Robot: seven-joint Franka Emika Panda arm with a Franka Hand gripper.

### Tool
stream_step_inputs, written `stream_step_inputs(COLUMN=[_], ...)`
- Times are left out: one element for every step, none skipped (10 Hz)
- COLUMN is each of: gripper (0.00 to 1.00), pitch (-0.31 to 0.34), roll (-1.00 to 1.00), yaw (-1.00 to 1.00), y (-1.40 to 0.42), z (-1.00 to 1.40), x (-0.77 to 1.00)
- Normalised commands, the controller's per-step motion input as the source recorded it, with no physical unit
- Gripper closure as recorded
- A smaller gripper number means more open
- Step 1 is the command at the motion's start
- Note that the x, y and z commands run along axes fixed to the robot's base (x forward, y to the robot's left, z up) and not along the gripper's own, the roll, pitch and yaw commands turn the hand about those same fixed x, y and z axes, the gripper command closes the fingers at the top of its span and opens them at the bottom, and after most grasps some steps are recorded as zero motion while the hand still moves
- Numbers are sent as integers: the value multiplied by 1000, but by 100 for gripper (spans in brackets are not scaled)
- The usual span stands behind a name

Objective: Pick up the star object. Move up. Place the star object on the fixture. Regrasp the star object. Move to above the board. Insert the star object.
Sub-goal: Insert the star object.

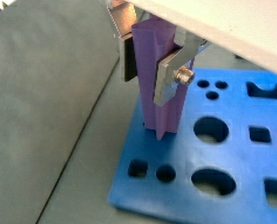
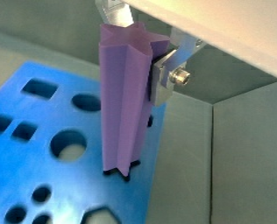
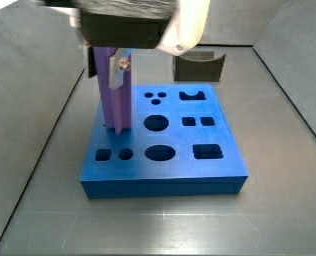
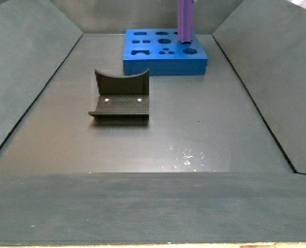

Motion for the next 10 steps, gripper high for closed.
stream_step_inputs(gripper=[100,100,100,100,100,100,100,100,100,100], pitch=[0,-3,-163,-89,0,-340,-489,-391,0,-117], roll=[11,0,-483,-263,-3,-406,-569,-286,0,-174], yaw=[0,0,-346,-66,0,0,180,291,0,323], y=[0,0,320,117,54,346,363,26,-14,77], z=[0,-66,-189,0,0,-37,-26,0,-40,-240], x=[0,-17,-363,-57,-3,-523,-634,-374,0,-140])
